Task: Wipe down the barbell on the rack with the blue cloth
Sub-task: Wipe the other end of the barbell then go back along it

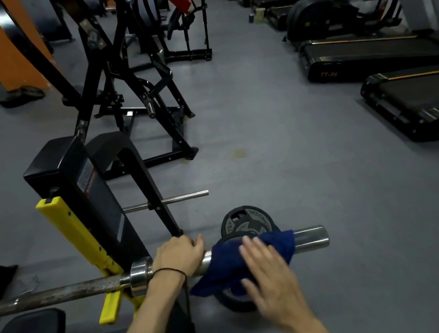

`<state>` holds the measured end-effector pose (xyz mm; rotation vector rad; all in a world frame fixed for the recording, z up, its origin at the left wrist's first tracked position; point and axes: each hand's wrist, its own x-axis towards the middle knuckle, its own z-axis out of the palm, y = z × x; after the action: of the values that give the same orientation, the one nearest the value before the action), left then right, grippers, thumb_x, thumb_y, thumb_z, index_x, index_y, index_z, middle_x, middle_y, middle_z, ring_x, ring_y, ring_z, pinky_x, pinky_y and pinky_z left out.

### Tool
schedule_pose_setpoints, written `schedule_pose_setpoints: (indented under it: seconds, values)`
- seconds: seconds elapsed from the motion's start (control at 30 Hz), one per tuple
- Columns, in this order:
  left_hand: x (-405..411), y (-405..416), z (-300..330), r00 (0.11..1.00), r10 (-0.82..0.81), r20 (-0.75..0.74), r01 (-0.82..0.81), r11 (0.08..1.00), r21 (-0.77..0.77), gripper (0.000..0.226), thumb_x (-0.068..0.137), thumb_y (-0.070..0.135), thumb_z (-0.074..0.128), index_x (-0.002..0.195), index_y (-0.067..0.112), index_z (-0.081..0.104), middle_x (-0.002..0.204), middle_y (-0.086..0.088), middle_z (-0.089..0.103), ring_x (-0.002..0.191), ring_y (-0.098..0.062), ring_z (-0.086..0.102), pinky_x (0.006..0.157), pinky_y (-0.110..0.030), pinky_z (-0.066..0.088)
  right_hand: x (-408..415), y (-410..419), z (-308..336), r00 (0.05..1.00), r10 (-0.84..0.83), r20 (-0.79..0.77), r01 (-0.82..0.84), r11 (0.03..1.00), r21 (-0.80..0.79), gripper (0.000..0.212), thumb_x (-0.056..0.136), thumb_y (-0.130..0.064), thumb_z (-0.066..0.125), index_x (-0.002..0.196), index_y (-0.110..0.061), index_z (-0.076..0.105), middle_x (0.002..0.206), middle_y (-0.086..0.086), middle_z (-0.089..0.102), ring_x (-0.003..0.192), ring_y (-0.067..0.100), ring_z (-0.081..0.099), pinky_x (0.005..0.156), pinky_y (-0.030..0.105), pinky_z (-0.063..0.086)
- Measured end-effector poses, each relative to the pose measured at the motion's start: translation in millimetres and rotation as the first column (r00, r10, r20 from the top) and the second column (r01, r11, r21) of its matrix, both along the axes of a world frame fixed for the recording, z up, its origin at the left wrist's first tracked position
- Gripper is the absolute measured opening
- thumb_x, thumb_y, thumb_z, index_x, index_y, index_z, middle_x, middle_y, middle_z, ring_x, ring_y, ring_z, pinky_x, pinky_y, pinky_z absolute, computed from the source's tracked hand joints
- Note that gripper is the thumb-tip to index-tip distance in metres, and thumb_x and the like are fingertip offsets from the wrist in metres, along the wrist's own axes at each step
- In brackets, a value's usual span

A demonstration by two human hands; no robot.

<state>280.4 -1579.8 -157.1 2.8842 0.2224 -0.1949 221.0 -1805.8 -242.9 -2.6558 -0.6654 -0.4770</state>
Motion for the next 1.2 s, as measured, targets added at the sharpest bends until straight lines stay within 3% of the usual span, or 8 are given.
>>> schedule_pose_setpoints:
  seconds: [0.1, 0.17, 0.37, 0.47, 0.6, 0.77, 1.0, 1.2]
  values:
    - [-12.4, -11.5, -12.3, 0.926, -0.053, 0.373, 0.027, 0.997, 0.075, 0.028, 0.095, 0.029, 0.066, 0.069, 0.021, 0.059, 0.054, 0.004, 0.049, 0.049, -0.017, 0.044, 0.056, -0.026, 0.033, 3.8, -42.2, 0.3, 0.970, -0.238, -0.054, 0.244, 0.956, 0.165, 0.062, 0.107, -0.045, 0.034, 0.159, -0.012, 0.031, 0.170, -0.004, 0.019, 0.156, 0.022, 0.019, 0.120, 0.051, 0.022]
    - [-24.2, -27.3, -29.3, 0.878, -0.089, 0.471, 0.078, 0.996, 0.044, 0.030, 0.094, 0.031, 0.064, 0.066, 0.025, 0.054, 0.057, 0.007, 0.048, 0.053, -0.012, 0.040, 0.058, -0.027, 0.038, 0.1, -13.1, 1.0, 0.939, -0.312, -0.142, 0.340, 0.903, 0.263, 0.069, 0.106, -0.048, 0.034, 0.161, -0.009, 0.024, 0.171, 0.001, 0.015, 0.158, 0.026, 0.012, 0.125, 0.051, 0.011]
    - [-28.7, -40.5, -48.4, 0.852, -0.085, 0.516, 0.073, 0.996, 0.043, 0.037, 0.098, 0.039, 0.041, 0.079, 0.022, 0.067, 0.077, 0.003, 0.067, 0.075, -0.017, 0.063, 0.087, -0.041, 0.052, -3.7, 12.0, -2.7, 0.999, 0.039, -0.028, -0.037, 0.998, 0.052, 0.067, 0.106, -0.047, 0.037, 0.162, -0.014, 0.022, 0.171, 0.000, 0.015, 0.157, 0.021, 0.017, 0.126, 0.040, 0.012]
    - [-30.4, -39.1, -52.3, 0.848, -0.096, 0.522, 0.076, 0.995, 0.060, 0.037, 0.098, 0.042, 0.040, 0.085, 0.022, 0.068, 0.084, 0.003, 0.068, 0.081, -0.016, 0.064, 0.094, -0.043, 0.051, 2.7, -45.4, -6.2, 0.992, -0.122, -0.025, 0.124, 0.987, 0.101, 0.063, 0.107, -0.044, 0.033, 0.160, -0.011, 0.028, 0.171, 0.000, 0.017, 0.157, 0.023, 0.018, 0.121, 0.049, 0.020]
    - [-29.3, -46.5, -52.7, 0.846, -0.068, 0.529, 0.044, 0.997, 0.059, 0.039, 0.101, 0.040, 0.037, 0.085, 0.023, 0.068, 0.085, 0.003, 0.069, 0.083, -0.016, 0.064, 0.099, -0.044, 0.050, -5.0, 4.2, -4.1, 0.945, -0.287, -0.160, 0.322, 0.901, 0.291, 0.077, 0.101, -0.045, 0.042, 0.162, -0.006, 0.015, 0.171, 0.007, 0.010, 0.158, 0.030, 0.007, 0.127, 0.046, 0.003]
    - [-28.0, -41.6, -52.1, 0.872, -0.140, 0.468, 0.086, 0.987, 0.136, 0.036, 0.099, 0.036, 0.036, 0.085, 0.024, 0.068, 0.087, 0.003, 0.069, 0.087, -0.019, 0.064, 0.100, -0.044, 0.048, -12.1, 21.6, -3.5, 0.997, 0.058, -0.042, -0.058, 0.998, 0.015, 0.076, 0.100, -0.042, 0.049, 0.162, -0.011, 0.020, 0.171, 0.004, 0.012, 0.157, 0.022, 0.014, 0.121, 0.042, 0.021]
    - [-27.8, -43.6, -52.4, 0.852, -0.077, 0.517, 0.060, 0.997, 0.050, 0.039, 0.100, 0.038, 0.036, 0.081, 0.024, 0.067, 0.082, 0.005, 0.067, 0.081, -0.015, 0.063, 0.103, -0.044, 0.046, -5.3, 3.6, -4.5, 0.903, -0.402, -0.151, 0.429, 0.867, 0.253, 0.079, 0.087, -0.012, 0.043, 0.162, -0.007, 0.017, 0.171, 0.007, 0.012, 0.158, 0.030, 0.009, 0.126, 0.046, 0.007]
    - [-28.5, -40.0, -55.4, 0.838, -0.109, 0.535, 0.075, 0.994, 0.085, 0.037, 0.099, 0.034, 0.038, 0.083, 0.022, 0.069, 0.083, 0.002, 0.069, 0.083, -0.019, 0.065, 0.102, -0.046, 0.048, -7.6, 16.0, -1.8, 0.999, 0.023, -0.045, -0.020, 0.998, 0.053, 0.103, 0.068, -0.003, 0.070, 0.161, -0.008, 0.025, 0.170, 0.004, 0.017, 0.156, 0.024, 0.019, 0.123, 0.043, 0.021]
